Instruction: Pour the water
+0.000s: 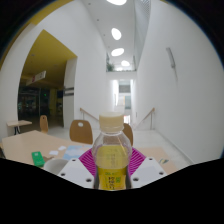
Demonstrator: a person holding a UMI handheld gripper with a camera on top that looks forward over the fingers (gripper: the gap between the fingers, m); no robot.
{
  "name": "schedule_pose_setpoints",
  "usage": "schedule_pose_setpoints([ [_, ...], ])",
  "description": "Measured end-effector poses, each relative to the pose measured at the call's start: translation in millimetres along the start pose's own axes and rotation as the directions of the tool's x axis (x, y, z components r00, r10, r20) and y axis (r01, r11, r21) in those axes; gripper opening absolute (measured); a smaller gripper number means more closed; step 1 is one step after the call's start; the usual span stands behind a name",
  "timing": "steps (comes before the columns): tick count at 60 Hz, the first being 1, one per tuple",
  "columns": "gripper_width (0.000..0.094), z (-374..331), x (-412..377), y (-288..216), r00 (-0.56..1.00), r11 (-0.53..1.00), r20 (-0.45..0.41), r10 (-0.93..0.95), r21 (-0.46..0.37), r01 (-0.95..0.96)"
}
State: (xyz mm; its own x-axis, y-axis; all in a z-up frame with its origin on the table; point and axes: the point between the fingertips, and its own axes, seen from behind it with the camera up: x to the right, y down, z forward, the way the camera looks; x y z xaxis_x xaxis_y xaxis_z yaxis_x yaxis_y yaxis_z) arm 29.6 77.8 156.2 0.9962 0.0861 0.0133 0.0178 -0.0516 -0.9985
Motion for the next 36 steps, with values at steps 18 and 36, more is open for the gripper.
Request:
schedule_pose_setpoints([
  [18,0.0365,11,26,73,1.0,0.987,0.024,0.001,-0.16,0.003],
  [36,0.0758,17,20,96,0.999,0.972,0.048,0.021,-0.234,-0.009],
])
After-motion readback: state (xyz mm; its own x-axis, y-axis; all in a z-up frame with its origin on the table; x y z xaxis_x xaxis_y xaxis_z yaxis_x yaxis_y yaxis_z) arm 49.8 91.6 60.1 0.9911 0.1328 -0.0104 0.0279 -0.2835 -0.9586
